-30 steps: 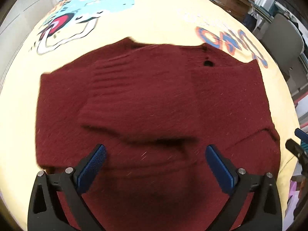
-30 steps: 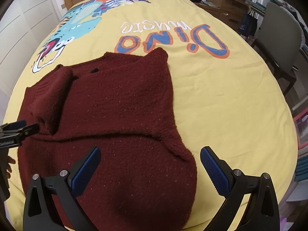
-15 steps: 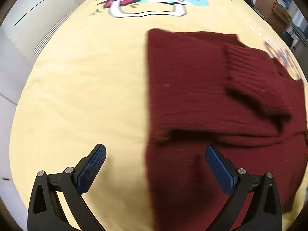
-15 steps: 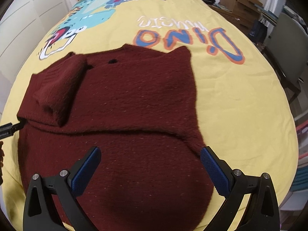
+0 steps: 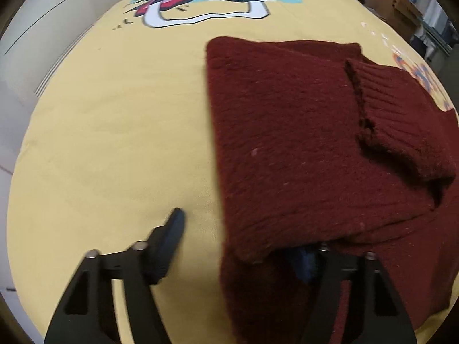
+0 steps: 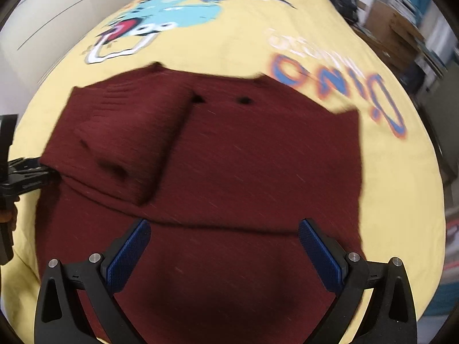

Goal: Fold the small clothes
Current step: 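Grasp the ribbed sleeve with the right gripper while the left gripper pins the sweater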

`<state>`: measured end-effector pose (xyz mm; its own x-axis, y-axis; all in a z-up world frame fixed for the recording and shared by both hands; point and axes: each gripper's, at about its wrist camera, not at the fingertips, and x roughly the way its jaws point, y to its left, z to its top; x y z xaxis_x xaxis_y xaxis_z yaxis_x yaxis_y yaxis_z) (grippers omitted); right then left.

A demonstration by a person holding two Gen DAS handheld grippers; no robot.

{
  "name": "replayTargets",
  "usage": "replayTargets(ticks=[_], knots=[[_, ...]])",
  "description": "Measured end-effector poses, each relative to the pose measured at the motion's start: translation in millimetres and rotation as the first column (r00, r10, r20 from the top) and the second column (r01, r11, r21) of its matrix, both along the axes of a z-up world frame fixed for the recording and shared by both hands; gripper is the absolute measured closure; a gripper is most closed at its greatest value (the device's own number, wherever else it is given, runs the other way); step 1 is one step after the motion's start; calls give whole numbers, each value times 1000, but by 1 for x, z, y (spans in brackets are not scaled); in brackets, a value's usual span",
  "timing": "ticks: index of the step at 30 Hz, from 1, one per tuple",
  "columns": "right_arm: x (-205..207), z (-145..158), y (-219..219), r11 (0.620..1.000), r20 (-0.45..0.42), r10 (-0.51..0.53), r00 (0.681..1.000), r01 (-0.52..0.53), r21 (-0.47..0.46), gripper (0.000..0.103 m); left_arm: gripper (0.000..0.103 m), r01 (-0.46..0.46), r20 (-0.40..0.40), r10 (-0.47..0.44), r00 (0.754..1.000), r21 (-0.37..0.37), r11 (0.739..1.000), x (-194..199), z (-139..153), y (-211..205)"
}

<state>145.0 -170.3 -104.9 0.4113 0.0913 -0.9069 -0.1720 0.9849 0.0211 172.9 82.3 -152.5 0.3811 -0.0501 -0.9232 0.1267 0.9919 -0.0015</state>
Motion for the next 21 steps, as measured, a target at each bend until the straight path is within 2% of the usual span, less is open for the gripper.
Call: replayTargets(ticks=[2,3,7,13,15,18,21], knots=[[11,6,23,999,17,50,999,-49,-8,0,65,38,-8,-38,999,-21,999,1,1,-6],[17,9,34,997,25,72,997,-72,-12,0,76,56,-11,-57,998,-33,998,0,2,-9],[35,14,75,987,42,159,986,-157,-34,0,89,89,-22,-90,996,-28,996,0,2,-8],[62,-7,131,964,-9,259,966,-259,-59,1,89,86,-48,-88,995,-44,995,-1,1,-5],[72,-18,145,956,-25,278,960,-279,-93,3,88,91,-52,-93,994,-45,995,-3,1,-6],[82,-30,162,943,-45,304,952,-308,-124,13,88,91,-56,-93,994,-50,995,2,1,-3],[83,-40,175,924,-50,335,941,-338,-179,34,88,83,-60,-87,994,-55,995,5,6,9]])
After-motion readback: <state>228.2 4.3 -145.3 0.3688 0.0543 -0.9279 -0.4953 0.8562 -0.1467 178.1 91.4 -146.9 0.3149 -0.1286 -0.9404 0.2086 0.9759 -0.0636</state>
